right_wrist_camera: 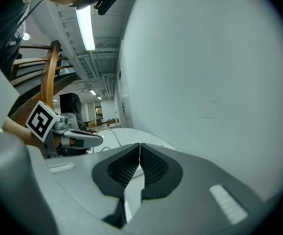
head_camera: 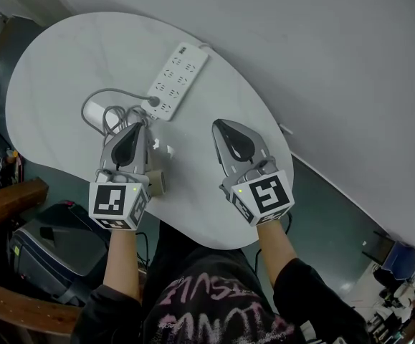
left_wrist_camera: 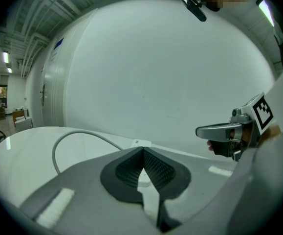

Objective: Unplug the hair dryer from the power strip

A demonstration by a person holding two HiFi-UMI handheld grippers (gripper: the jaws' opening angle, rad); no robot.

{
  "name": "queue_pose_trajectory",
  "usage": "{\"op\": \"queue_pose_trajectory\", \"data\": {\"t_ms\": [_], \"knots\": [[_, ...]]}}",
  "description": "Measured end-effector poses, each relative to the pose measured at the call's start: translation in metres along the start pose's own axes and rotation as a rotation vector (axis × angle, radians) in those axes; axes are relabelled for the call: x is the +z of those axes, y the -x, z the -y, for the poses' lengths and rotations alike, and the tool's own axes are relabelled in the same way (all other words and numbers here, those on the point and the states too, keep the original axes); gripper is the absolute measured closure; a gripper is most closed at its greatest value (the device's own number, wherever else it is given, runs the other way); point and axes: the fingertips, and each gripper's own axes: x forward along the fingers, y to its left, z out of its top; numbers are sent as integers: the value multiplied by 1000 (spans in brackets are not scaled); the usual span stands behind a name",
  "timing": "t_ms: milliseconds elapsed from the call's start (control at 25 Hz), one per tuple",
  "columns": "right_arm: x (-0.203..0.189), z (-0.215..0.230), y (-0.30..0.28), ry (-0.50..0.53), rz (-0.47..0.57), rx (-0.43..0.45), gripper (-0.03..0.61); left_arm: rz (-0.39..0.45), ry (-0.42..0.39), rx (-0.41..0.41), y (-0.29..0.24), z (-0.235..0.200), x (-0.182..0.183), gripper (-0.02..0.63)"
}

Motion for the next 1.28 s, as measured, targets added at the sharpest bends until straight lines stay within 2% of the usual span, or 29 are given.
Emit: {"op": "queue_pose_trajectory", "data": {"t_ms": [600,1280], "knots": [[-21,1,-24,-21,-46,10,566,-44,18,-8,-17,-14,-20,614],[-28,3,-50,-31,-63,24,565,-65,17,-30,-39,-23,-27,614]]}}
